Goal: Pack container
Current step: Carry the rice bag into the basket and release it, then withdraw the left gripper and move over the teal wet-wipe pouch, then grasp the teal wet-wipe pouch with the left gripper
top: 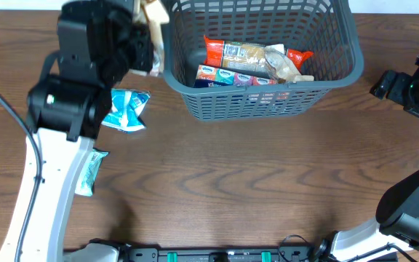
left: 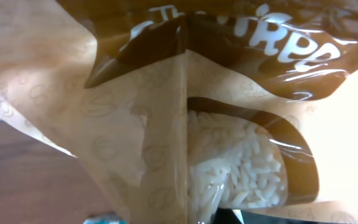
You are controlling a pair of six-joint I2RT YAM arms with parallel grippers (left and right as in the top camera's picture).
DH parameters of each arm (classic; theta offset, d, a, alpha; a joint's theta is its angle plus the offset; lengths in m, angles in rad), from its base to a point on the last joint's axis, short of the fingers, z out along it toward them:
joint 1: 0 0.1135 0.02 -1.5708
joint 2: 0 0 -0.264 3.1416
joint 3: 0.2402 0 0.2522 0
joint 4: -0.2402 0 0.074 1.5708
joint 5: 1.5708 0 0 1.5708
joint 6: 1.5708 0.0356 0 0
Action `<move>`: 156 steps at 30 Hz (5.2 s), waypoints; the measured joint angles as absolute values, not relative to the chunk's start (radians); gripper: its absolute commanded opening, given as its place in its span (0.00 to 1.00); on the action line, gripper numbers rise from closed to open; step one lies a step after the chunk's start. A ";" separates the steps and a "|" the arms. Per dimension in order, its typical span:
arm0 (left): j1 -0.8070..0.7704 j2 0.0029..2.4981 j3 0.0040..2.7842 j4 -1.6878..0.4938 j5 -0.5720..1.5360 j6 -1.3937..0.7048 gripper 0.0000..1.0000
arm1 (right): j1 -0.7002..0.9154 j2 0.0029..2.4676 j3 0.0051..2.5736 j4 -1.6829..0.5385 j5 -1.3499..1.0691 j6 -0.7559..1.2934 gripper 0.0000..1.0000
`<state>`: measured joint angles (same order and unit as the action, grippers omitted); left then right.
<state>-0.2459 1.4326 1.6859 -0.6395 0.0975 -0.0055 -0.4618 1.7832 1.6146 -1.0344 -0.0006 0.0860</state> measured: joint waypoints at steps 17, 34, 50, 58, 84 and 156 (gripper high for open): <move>-0.400 1.573 1.802 -0.497 0.133 0.108 0.06 | -0.462 1.783 1.615 -1.035 -0.001 0.085 0.99; -0.556 1.831 1.802 -0.467 0.150 0.421 0.06 | -0.462 1.783 1.615 -1.048 -0.004 0.085 0.99; -0.548 1.951 1.802 -0.529 0.150 0.453 0.27 | -0.462 1.783 1.615 -1.062 -0.004 0.084 0.99; -0.537 1.951 1.803 -0.569 0.150 0.451 0.74 | -0.462 1.783 1.615 -1.070 -0.004 0.083 0.99; -0.223 1.378 1.834 -0.898 -0.139 0.376 0.85 | -0.462 1.783 1.615 -1.062 -0.004 0.083 0.99; 0.004 2.000 1.400 -0.720 0.064 0.209 0.85 | -0.462 1.783 1.615 -1.082 -0.004 0.067 0.99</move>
